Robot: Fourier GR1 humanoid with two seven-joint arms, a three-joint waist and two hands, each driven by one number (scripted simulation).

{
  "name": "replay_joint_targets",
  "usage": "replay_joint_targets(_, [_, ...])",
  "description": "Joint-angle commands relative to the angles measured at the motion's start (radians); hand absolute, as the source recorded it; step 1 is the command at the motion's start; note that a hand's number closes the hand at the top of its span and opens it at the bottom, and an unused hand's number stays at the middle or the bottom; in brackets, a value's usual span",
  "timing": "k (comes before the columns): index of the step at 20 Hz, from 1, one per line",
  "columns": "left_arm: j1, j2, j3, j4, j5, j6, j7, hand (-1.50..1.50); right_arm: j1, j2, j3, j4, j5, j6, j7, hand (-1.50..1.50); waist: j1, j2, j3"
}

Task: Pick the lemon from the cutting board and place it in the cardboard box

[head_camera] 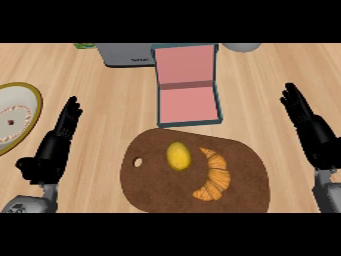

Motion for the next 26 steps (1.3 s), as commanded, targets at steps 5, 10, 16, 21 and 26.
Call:
replay_joint_targets(5, [0.012, 0.100, 0.019, 0.038, -0.081, 0.014, 0.079, 0.00, -0.231, 0.284, 0.124, -0.073, 0.067, -0.178, -0.076, -1.50, 0.067, -0.006, -0.047])
replay_joint_targets(10, [0.023, 0.075, 0.001, 0.042, -0.098, 0.047, 0.145, 0.00, -0.146, 0.338, 0.169, 0.066, 0.382, -0.560, 0.031, -1.50, 0.039, -0.004, -0.048])
replay_joint_targets(16, [0.060, 0.084, 0.036, 0.010, -0.093, 0.003, 0.159, 0.00, -0.164, 0.345, 0.401, 0.127, 0.362, -0.721, -0.061, -1.50, 0.022, -0.006, -0.048])
replay_joint_targets(21, [0.039, 0.097, 0.049, 0.007, -0.096, 0.021, 0.181, 0.00, -0.259, 0.103, 0.433, 0.119, 0.555, -0.488, 0.264, -1.50, 0.008, -0.014, -0.053])
replay_joint_targets(26, [0.050, 0.088, 0.026, -0.011, -0.121, 0.034, 0.195, 0.00, -0.338, 0.007, 0.529, 0.046, 0.570, -0.177, 0.528, -1.50, 0.006, -0.018, -0.054])
